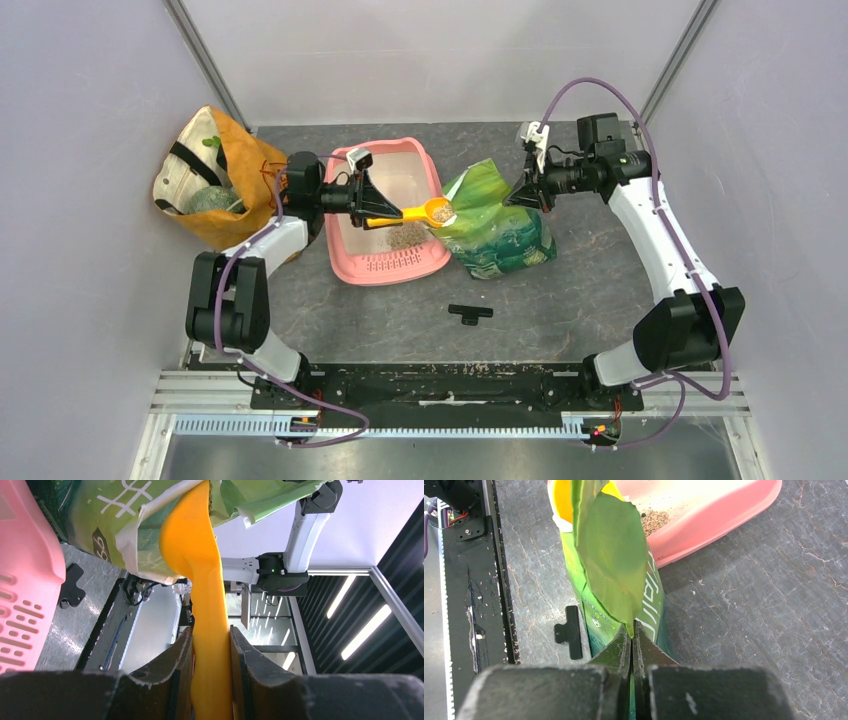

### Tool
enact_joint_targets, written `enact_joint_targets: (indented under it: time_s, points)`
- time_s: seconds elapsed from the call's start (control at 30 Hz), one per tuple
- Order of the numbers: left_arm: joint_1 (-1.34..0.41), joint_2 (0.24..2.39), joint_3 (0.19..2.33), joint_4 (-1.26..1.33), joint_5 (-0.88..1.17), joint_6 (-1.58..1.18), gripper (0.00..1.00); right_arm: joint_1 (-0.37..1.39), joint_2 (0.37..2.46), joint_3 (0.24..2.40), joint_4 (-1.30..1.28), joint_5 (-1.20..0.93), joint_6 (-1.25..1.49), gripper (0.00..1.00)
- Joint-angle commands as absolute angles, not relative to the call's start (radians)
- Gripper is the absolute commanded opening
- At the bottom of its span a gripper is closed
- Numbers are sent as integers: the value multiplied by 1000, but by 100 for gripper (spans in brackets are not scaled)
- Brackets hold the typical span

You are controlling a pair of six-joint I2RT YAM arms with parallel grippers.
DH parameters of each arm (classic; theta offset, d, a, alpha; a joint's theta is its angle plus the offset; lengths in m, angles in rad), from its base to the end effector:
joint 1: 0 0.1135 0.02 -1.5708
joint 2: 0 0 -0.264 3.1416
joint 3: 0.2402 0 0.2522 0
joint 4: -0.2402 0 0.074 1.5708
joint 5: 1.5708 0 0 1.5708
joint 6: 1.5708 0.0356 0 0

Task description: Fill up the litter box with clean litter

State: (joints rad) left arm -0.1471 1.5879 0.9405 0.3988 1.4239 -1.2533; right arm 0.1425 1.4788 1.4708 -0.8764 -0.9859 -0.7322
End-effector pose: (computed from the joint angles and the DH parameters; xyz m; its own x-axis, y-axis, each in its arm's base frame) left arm 0.3241 -0.0836 0.2581 -0.9974 0.0072 -0.0714 0.0716 0.0356 -0.9968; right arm 0.2933 0.0721 0.3620 -0.1674 -0.3969 -0.9025 -0.9592 0.2772 0.0560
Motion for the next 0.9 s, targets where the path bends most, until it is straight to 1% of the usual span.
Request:
enact_joint_targets:
  time_s: [0.0, 0.7, 0.87]
  points:
    - [-118, 1524, 930, 456, 1498, -1280, 2, 151, 1483, 1536, -822, -993, -719, 0]
    - [-2, 1460, 866, 454, 1565, -1281, 2, 206, 1536, 1613, -764, -955, -623, 0]
    - [58, 1449, 852, 474, 1577, -1289, 2, 223, 1547, 1623, -765, -927, -621, 0]
